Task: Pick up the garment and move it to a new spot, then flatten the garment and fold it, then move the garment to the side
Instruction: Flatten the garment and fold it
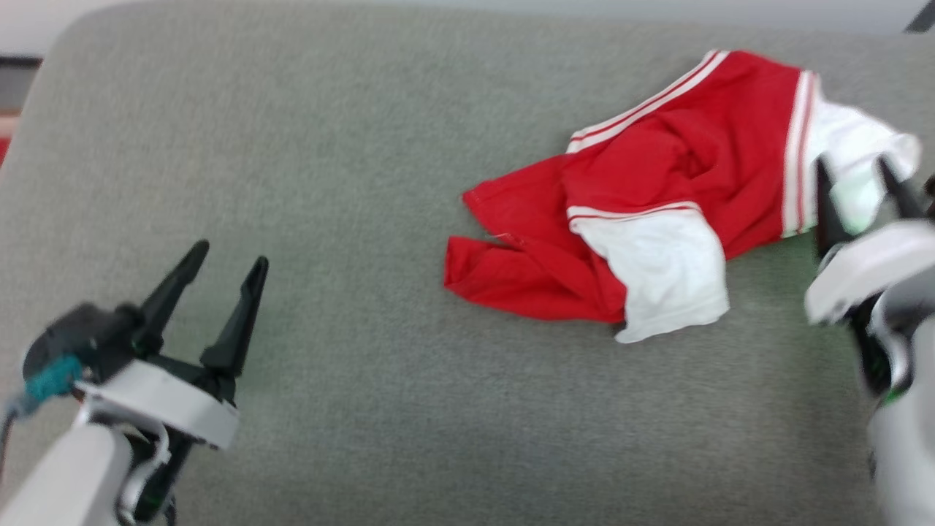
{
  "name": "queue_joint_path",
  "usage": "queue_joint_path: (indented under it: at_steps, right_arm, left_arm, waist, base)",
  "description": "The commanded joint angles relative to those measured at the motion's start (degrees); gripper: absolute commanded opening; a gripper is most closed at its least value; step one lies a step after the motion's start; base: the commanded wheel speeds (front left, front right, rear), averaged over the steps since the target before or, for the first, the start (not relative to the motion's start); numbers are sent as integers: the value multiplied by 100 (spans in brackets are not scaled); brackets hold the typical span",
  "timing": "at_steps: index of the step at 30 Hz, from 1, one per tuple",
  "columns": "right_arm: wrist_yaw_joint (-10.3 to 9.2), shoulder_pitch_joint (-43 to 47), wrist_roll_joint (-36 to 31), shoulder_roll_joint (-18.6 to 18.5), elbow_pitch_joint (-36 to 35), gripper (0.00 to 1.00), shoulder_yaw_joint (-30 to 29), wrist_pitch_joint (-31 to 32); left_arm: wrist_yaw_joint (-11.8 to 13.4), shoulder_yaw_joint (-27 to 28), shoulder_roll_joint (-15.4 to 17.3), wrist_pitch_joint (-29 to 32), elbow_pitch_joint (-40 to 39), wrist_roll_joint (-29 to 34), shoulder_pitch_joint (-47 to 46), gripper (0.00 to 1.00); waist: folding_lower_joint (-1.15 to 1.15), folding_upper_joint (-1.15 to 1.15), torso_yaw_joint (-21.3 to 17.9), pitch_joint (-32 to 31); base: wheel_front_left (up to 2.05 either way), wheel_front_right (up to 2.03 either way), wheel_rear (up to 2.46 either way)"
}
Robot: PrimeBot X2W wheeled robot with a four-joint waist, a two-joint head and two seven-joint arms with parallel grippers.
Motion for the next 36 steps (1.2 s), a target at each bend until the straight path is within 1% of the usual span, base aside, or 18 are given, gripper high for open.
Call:
queue_joint_path:
  at_steps: [1,4,7,9,12,16,19,20,22,24,26,29,31,33,36]
  right_arm:
    - [-6,177,98,-13,-130,100,115,-5]
    - [-5,964,542,-76,-979,100,723,81]
    - [-6,1647,771,-76,-1734,100,1128,152]
    - [-5,2049,860,-56,-2132,100,1329,222]
    - [-6,2532,917,5,-2635,100,1533,319]
    - [-6,3022,864,128,-3131,100,1584,441]
    - [-5,3237,828,230,-3382,100,1564,492]
    - [-6,3277,803,261,-3433,100,1565,497]
    - [-6,3337,765,318,-3521,100,1586,502]
    - [-5,3376,720,369,-3562,100,1636,492]
    - [-6,3359,699,408,-3593,100,1671,459]
    - [-6,3325,665,469,-3594,100,1732,404]
    - [-6,3273,636,494,-3579,100,1779,364]
    - [-6,3222,630,517,-3553,100,1839,339]
    - [-5,3206,612,541,-3508,100,1918,290]
  left_arm:
    - [-14,-59,79,58,-17,-81,-134,100]
    - [-13,-505,489,554,-137,-401,-494,100]
    - [-14,-1000,827,1286,-308,-840,-974,100]
    - [-13,-1314,950,1862,-386,-1250,-1331,100]
    - [-13,-1686,1013,2758,-406,-1945,-1855,100]
    - [-14,-2072,894,4066,-187,-2930,-2464,100]
    - [-12,-2205,748,5016,194,-3563,-2821,100]
    - [11,-2247,688,5305,313,-3732,-2925,100]
    - [134,-2309,550,5856,516,-4087,-3091,100]
    - [235,-2353,445,6288,636,-4358,-3236,100]
    - [375,-2326,294,6596,704,-4660,-3326,100]
    - [546,-2280,158,6831,760,-4895,-3458,100]
    - [642,-2291,115,6893,807,-4887,-3536,100]
    - [659,-2368,136,6888,862,-4755,-3574,100]
    - [681,-2396,107,6882,943,-4739,-3529,100]
  waist:
    - [0,0,-388,-432]
    - [0,0,-597,-612]
    - [0,0,-795,-738]
    - [0,0,-919,-794]
    - [0,0,-1121,-825]
    - [0,0,-1366,-789]
    - [0,0,-1553,-708]
    - [0,0,-1617,-674]
    - [0,0,-1744,-598]
    - [0,0,-1856,-521]
    - [0,0,-1949,-436]
    - [0,0,-2058,-323]
    - [0,0,-2120,-258]
    - [0,0,-2179,-209]
    - [0,0,-2232,-152]
  base:
    - [0,0,0]
    - [0,0,0]
    - [0,0,0]
    - [0,0,0]
    - [0,0,0]
    - [0,0,0]
    - [0,0,0]
    - [0,0,0]
    - [0,0,0]
    - [0,0,0]
    - [0,0,0]
    - [0,0,0]
    - [0,0,0]
    - [0,0,0]
    - [0,0,0]
